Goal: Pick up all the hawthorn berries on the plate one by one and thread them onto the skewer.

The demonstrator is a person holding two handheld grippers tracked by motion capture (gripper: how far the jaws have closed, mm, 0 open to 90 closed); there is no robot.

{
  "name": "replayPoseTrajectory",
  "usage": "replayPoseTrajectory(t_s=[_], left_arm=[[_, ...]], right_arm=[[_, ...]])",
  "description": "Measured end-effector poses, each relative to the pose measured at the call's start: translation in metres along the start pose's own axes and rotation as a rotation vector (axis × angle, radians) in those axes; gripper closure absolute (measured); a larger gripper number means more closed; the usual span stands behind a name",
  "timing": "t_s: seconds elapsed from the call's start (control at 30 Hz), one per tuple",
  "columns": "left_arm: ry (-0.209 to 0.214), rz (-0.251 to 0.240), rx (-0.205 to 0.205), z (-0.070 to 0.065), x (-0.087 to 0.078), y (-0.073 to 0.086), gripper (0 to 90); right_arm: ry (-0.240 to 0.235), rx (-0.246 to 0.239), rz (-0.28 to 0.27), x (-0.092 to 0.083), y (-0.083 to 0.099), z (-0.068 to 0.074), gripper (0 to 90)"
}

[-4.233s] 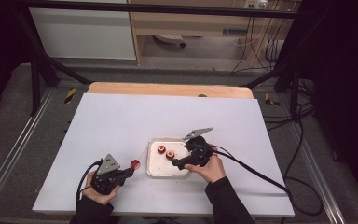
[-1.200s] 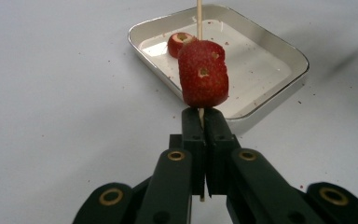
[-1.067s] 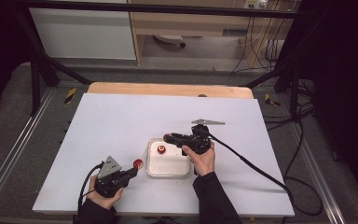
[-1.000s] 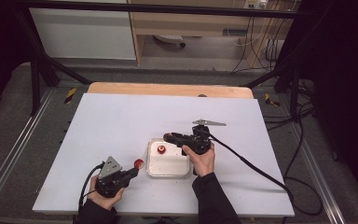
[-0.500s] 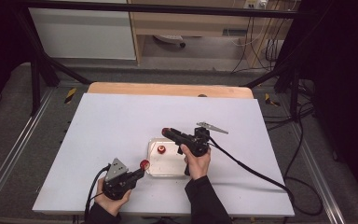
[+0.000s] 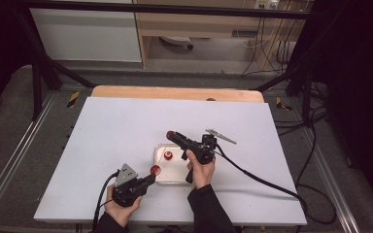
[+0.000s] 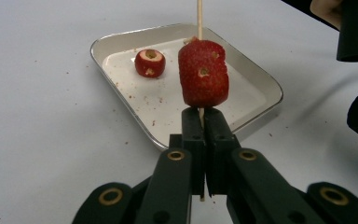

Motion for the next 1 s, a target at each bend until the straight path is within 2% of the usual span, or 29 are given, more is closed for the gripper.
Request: replayPoseTrajectory(t_s=[0.43, 1.0], left_arm=[[0.003, -0.005, -0.019, -0.001, 0.0028, -0.0014, 88.1], [0.009, -0.024, -0.021, -0.003, 0.0026, -0.0032, 88.0]], right_arm=[[-0.025, 0.045, -0.026, 0.0004, 0.0009, 0.0013, 62.4], [-0.045, 0.07, -0.034, -0.0009, 0.0015, 0.0039, 62.5]])
Point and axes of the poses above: each handheld gripper's, and its own axes: x roughly forward along the jaws, y roughly out of its underside, z roughly to its left, the point moved 3 cm from there along x, roughly forward along the jaws, and after that the axes turned 9 degrees about -y, right-handed, at the moved point
